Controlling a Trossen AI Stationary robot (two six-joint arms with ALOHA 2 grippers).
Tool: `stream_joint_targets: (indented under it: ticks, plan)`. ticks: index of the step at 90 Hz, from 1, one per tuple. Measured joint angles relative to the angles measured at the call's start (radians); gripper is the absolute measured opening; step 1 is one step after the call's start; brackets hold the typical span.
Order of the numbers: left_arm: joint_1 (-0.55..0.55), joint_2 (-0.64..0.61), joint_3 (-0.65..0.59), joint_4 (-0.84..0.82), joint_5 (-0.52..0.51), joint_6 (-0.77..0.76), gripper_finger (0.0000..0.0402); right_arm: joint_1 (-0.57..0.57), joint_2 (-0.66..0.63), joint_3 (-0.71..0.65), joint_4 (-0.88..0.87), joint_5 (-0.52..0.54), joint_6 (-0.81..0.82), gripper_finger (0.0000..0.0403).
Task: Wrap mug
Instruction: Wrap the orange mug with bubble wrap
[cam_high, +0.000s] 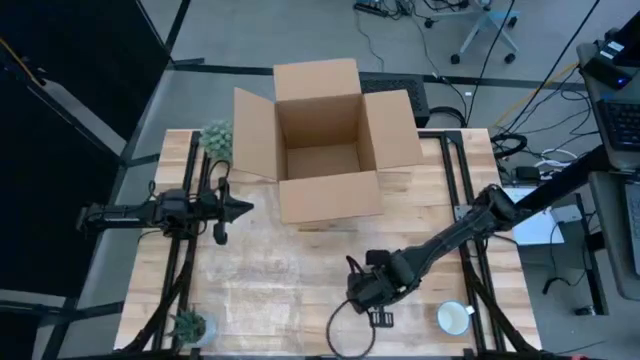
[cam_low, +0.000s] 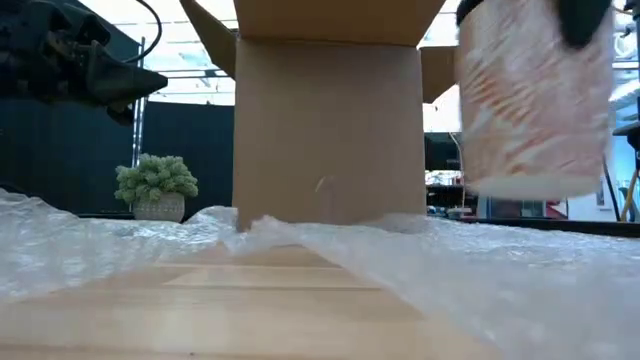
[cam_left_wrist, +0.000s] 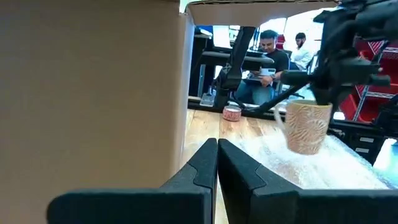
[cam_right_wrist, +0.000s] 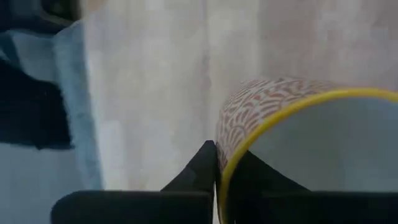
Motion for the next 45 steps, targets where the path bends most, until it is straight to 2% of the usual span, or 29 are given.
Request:
stream_joint_targets:
  ticks: [25, 45]
  plan:
    - [0.0, 0.0, 0.0, -0.001, 0.0, 0.005, 0.0, 0.049, 0.074, 0.001, 0.044, 0.017, 0.069, 0.0005]
    - [0.0, 0.0, 0.0, -0.001, 0.0, 0.004, 0.0, 0.026, 0.141, 0.002, 0.041, 0.018, 0.064, 0.0032]
